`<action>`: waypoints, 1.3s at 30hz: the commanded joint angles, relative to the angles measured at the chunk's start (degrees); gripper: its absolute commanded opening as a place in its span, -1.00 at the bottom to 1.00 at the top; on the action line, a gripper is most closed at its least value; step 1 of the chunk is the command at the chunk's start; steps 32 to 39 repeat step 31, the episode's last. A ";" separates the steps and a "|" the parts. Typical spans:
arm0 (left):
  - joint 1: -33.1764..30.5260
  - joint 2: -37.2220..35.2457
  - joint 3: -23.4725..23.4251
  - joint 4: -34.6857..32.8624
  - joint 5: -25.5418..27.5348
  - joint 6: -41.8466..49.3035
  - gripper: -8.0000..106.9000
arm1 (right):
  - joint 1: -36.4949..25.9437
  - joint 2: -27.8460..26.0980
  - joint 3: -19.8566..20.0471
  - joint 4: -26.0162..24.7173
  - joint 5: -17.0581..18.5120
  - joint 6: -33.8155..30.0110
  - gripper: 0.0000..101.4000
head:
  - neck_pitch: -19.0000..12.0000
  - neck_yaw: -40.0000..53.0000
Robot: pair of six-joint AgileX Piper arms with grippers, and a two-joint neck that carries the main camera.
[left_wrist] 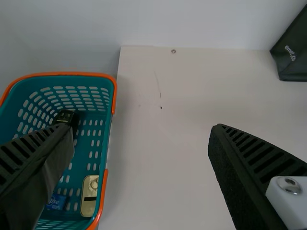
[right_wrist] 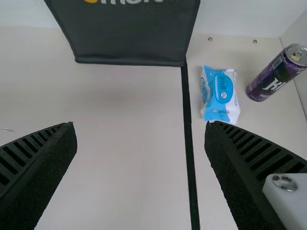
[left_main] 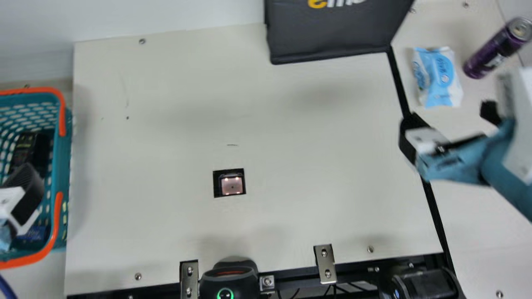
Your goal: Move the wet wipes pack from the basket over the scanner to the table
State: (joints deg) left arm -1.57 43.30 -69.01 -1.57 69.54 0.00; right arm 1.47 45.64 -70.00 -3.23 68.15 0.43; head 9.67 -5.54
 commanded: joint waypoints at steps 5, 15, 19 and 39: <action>0.00 0.00 0.00 0.00 -0.15 0.00 0.71 | -0.77 -3.12 0.19 2.45 1.96 -0.43 0.87 | -1.75 3.96; 0.00 0.00 0.00 0.00 -0.15 0.00 0.71 | -0.77 -3.27 0.19 2.68 1.96 -0.43 0.87 | -1.75 3.96; 0.00 0.00 0.00 0.00 -0.15 0.00 0.71 | -0.77 -3.27 0.19 2.68 1.90 -0.43 0.87 | -1.75 3.96; 0.00 0.00 0.00 0.00 -0.15 0.00 0.71 | -0.77 -3.27 0.19 2.68 1.85 -0.43 0.87 | -1.75 3.96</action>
